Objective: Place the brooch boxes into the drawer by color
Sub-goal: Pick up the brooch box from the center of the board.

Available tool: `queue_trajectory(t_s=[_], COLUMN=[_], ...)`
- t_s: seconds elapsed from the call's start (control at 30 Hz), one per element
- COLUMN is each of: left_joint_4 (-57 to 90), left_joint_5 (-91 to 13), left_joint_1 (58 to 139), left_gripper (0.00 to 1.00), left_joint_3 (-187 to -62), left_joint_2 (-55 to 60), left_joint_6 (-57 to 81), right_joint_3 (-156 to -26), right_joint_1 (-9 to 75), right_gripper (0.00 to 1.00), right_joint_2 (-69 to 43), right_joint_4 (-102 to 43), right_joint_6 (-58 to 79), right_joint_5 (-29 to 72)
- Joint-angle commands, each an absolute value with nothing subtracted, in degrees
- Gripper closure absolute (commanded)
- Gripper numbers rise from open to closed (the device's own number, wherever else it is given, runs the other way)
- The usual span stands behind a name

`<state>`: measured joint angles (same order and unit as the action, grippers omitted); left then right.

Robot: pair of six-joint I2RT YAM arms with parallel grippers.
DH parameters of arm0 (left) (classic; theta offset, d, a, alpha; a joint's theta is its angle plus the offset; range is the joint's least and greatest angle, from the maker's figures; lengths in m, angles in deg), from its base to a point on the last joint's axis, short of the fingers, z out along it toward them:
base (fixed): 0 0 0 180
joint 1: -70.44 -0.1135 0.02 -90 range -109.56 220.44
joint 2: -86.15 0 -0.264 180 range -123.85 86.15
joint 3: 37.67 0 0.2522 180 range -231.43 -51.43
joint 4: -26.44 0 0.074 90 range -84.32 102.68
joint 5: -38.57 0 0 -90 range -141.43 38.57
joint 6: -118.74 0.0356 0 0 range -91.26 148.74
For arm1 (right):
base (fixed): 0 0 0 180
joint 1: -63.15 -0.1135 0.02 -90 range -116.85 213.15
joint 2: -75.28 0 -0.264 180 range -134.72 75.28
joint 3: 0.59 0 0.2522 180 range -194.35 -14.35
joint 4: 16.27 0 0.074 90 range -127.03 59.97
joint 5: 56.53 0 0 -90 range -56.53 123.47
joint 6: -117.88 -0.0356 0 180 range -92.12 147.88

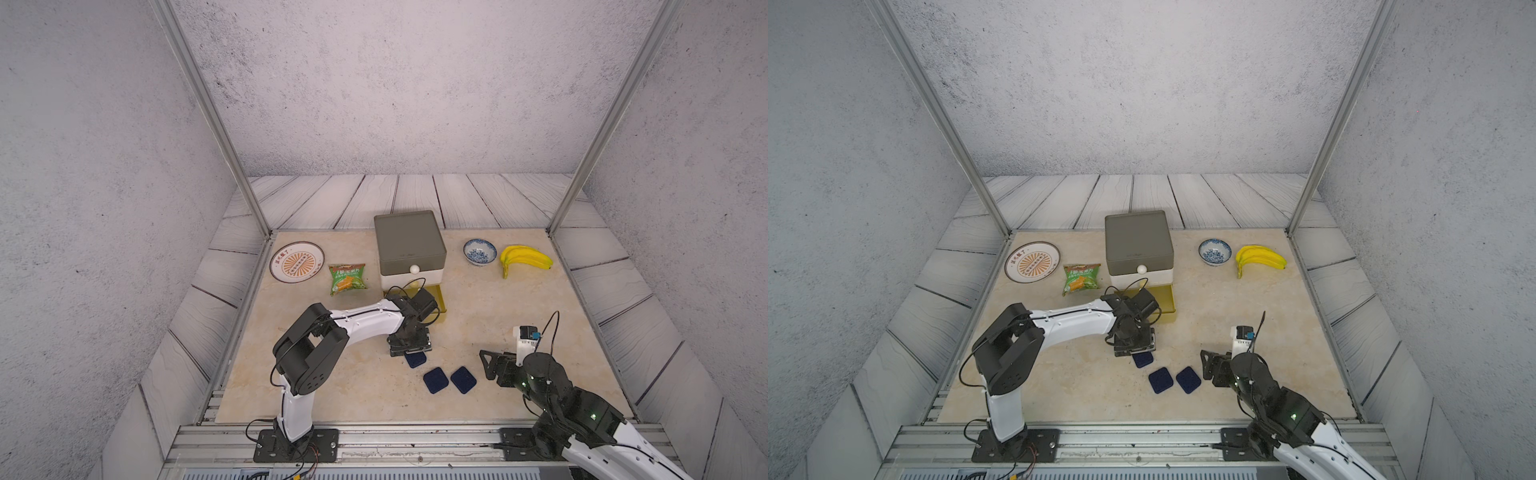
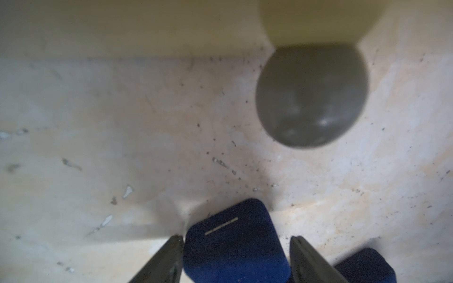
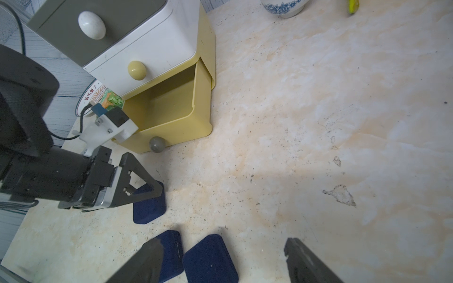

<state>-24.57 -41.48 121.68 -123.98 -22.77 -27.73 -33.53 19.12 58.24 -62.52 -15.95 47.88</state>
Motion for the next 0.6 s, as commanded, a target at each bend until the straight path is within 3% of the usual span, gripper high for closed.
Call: queue_trajectory(t_s=[0.0, 0.23, 0.43, 0.57], left_joint_4=[-25.75, -25.99, -26.08, -26.08], left_joint_5=[-40.18, -40.45, -40.45, -40.42], left_joint_1=[122.31, 122.56, 122.96, 123.12], left_gripper=[0.37, 0.38, 0.20, 0.20], left_joint_3=[-122.47, -121.50, -120.53, -120.59], left_joint_2=[-23.63, -22.86, -22.70, -22.66], left_joint_6=[-27.29, -26.90, -26.81, -26.73], right_joint_3=[-33.16, -33.64, -33.77, -34.02], right_joint_1=[19.28, 19.23, 19.27, 19.22], right_gripper=[0.16, 0.16, 0.16, 0.16], right_joint_2=[57.92, 57.97, 57.88, 57.83], right_joint_4=[-63.06, -63.85, -64.12, -64.39], right_joint_6=[-15.29, -15.29, -15.35, -15.36], right_joint_5=[47.35, 47.34, 47.18, 47.26])
